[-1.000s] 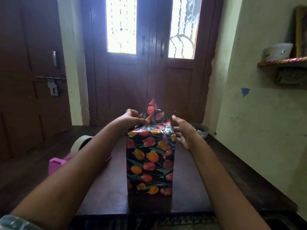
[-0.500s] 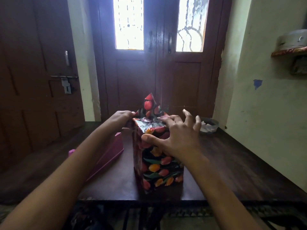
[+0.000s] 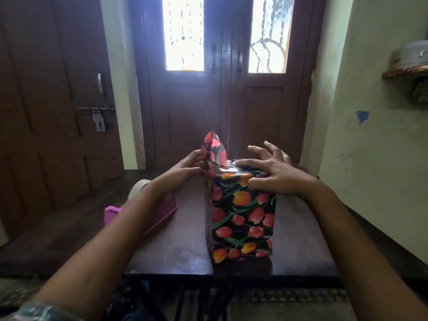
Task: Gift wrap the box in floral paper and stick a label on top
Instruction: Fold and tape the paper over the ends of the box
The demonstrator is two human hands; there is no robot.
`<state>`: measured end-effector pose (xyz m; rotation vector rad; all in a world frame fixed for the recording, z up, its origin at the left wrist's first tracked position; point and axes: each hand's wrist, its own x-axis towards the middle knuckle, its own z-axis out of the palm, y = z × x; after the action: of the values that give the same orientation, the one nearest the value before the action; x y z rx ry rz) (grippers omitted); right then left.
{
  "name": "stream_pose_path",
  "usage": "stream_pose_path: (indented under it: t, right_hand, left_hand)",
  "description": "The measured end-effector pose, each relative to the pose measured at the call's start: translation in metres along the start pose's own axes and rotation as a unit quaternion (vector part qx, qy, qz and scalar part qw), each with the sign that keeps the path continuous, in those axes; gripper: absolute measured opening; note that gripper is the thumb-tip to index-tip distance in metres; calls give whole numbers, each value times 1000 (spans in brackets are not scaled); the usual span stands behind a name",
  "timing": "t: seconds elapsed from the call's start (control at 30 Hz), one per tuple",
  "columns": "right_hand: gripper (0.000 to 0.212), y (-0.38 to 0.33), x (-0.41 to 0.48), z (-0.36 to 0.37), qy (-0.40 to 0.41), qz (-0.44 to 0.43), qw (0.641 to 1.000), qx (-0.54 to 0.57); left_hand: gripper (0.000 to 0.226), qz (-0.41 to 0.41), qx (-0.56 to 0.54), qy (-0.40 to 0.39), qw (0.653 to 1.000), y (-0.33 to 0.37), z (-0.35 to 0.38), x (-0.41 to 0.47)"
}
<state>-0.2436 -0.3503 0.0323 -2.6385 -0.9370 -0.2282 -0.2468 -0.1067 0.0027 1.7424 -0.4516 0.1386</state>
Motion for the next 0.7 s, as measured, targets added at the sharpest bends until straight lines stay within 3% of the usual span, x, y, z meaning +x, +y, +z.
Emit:
stream_pose_path:
  t: [0.17, 0.23, 0.37, 0.5, 0.7]
  right_hand:
    - [62, 5, -5, 19, 207, -20, 977, -41]
    - [63, 2, -8, 32, 252, -12, 967, 23]
    - [84, -3, -11, 46, 168, -9, 975, 142]
    - [75, -1, 4, 51, 187, -43, 974, 118]
    - [75, -7, 26, 52, 82, -103, 976, 175]
  left_hand:
    - [37, 26, 71, -9, 997, 1, 0, 8]
    - [36, 56, 120, 29, 991, -1, 4, 6]
    - [23, 109, 141, 137, 974, -2, 14, -4]
    - [20, 123, 89, 158, 976, 11, 12, -14]
    - [17, 82, 115, 163, 977, 14, -4, -36]
